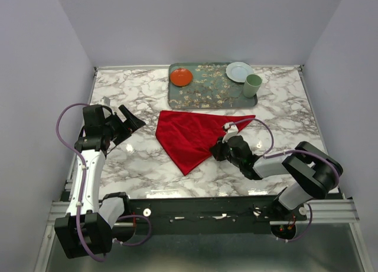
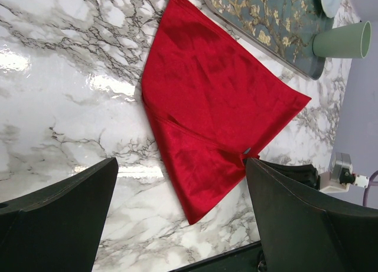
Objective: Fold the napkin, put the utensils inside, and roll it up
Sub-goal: Fold the napkin
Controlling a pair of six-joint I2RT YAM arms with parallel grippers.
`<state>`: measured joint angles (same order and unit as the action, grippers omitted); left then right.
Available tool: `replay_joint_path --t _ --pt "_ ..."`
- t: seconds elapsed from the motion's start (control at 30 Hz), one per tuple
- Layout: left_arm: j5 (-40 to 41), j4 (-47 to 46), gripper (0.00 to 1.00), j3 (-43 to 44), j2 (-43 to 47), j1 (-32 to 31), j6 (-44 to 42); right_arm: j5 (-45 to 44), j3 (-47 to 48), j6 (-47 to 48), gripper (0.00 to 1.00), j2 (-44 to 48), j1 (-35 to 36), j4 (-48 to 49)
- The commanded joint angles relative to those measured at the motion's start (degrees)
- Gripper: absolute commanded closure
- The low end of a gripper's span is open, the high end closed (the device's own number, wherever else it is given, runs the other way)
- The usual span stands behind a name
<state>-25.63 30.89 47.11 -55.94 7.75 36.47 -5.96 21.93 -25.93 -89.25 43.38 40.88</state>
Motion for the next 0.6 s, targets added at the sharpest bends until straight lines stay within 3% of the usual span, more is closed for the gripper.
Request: replay_joint_path --t 0.0,0.57 --pt "-2.0 -1.1 0.01 0.4 0.3 -0.4 -0.2 -2.2 -0.8 -0.5 0.82 -1.4 -0.6 1.6" --pt "-2.1 -1.2 0.01 0.5 0.2 -0.6 -0.3 -3.4 -0.8 -0.1 0.78 -1.3 -1.3 1.6"
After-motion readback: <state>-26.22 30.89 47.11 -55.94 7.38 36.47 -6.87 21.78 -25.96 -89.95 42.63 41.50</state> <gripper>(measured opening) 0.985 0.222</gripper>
